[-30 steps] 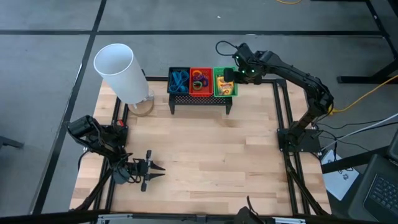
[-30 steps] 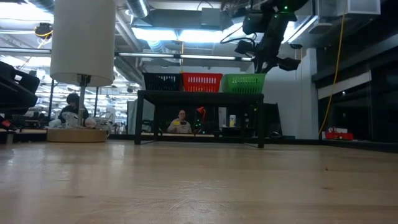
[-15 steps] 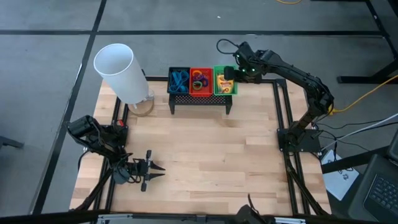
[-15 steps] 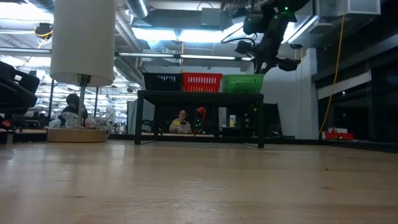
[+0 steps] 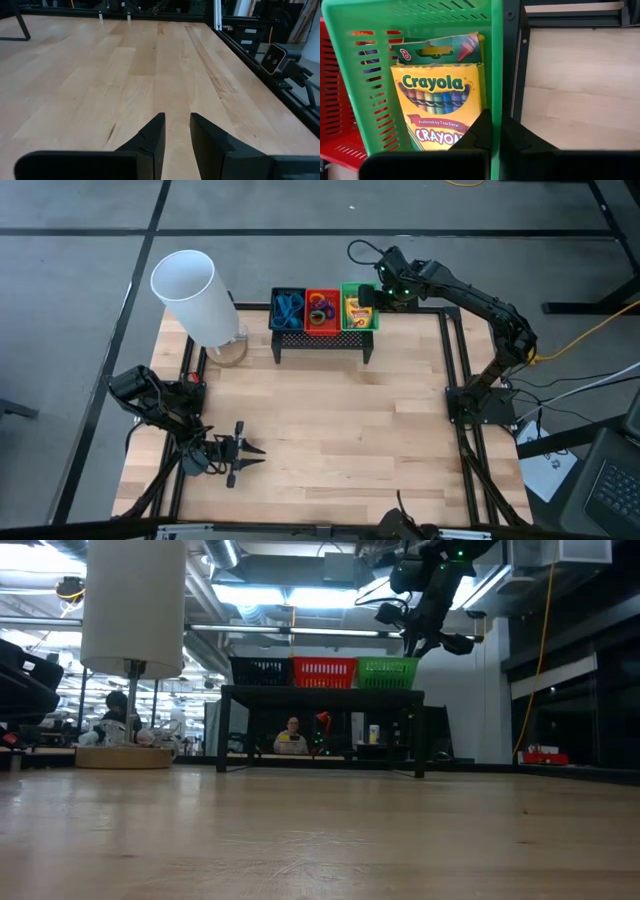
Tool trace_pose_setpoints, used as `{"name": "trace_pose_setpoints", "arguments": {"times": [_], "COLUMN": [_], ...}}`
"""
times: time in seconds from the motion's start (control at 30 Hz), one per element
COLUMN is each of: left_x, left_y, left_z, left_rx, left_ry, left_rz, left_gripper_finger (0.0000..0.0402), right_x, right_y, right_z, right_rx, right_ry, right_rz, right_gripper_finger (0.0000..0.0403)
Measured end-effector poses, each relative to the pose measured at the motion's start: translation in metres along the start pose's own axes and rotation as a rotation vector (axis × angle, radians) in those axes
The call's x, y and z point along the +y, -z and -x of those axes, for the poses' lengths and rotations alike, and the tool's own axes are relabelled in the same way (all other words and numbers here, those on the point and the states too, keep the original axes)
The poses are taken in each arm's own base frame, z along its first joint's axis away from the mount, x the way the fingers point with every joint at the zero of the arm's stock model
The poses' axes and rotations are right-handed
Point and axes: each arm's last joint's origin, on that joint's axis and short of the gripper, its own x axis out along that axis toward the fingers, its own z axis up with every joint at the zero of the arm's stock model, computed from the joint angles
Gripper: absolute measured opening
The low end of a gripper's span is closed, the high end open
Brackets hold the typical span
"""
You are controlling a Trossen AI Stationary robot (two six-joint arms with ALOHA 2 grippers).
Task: Pick & Place Office Desk Supplies
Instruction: Put the green bin filled with crayon boxes on the shelf
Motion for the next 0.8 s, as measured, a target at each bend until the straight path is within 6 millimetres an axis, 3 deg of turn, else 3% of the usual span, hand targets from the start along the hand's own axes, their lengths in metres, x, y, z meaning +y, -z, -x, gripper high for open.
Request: {"name": "trace_pose_setpoints", "arguments": {"times": [0.63, 0.8], "left_x": [-0.0002, -0.0002], "left_y": [0.0003, 0.0003], "left_z": [0.0000, 0.0000], "left_rx": [0.006, 0.006], "left_ry": [0.008, 0.008], "left_rz": [0.008, 0.008], "left_gripper_finger": [0.0088, 0.0088], "right_x": [-0.0036, -0.0036], "right_y": [0.0021, 0.0017], "right_z": [0.0001, 0.0002], "right_rx": [0.013, 0.004], "right_ry": [0.044, 0.049], "right_rz": [-0.003, -0.004], "right_gripper_finger": [0.0009, 0.0028]}}
